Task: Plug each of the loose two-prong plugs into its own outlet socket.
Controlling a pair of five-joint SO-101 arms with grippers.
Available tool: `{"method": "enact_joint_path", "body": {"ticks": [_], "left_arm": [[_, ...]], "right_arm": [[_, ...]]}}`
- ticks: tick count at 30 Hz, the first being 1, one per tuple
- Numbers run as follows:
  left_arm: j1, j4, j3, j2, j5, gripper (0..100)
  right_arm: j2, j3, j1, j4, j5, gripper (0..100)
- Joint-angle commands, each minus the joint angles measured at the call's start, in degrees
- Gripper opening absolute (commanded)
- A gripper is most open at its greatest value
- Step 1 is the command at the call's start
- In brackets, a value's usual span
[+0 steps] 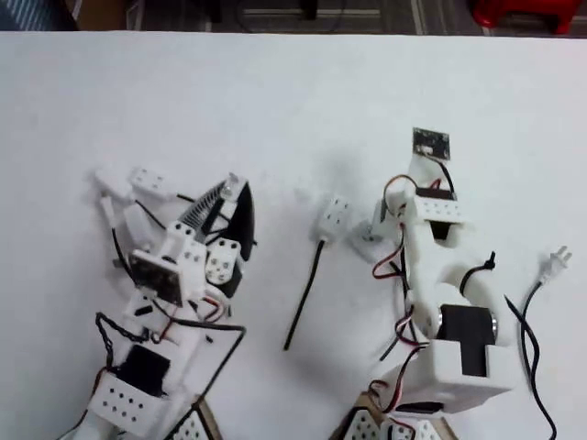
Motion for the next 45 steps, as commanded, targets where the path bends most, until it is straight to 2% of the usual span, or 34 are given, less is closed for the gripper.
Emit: {"method": "enact_joint_path", "body": {"ticks": [1, 5, 8, 11, 15, 17, 20, 26, 35, 40, 45], "left_arm": [[-0.13, -0.97, 0.0, -3.56, 0.44, 2], [-0.04, -0.62, -0.18, -7.25, 0.44, 2], [0.13, -0.97, -0.26, -8.4, 0.44, 2], [0.13, -0.97, -0.26, -8.4, 0.44, 2], [0.22, -0.97, -0.35, -8.4, 0.44, 2], [0.22, -0.97, -0.35, -8.4, 0.44, 2], [0.22, -0.97, -0.44, -8.4, 0.44, 2], [0.22, -1.05, -0.79, -8.4, 0.44, 2], [-0.04, -1.05, -0.97, -8.4, 0.44, 2], [-0.31, -1.05, -1.05, -8.4, 0.44, 2], [-0.31, -1.05, -1.05, -8.4, 0.44, 2]], "right_arm": [[-7.87, -8.35, -1.27, 7.16, 0.53, 12.8], [-18.33, -18.81, -2.86, 15.25, 0.53, 12.7], [-26.51, -27.43, -7.34, 20.35, 0.62, 12.6], [-32.57, -33.76, -15.16, 22.2, 2.2, 11.8], [-36.88, -35.69, -30.29, 21.85, 10.11, 0.9], [-38.29, -35.43, -36.88, 22.11, 12.75, 3.3], [-40.4, -35.43, -43.56, 22.2, 15.12, 1.9], [-43.38, -35.25, -55.52, 26.15, 16.0, 1.9], [-38.46, -35.25, -54.99, 29.93, 16.18, 1.9], [-32.4, -35.25, -47.25, 28.53, 24.0, 1.9], [-26.42, -35.34, -35.56, 21.23, 24.97, 1.9]]}}
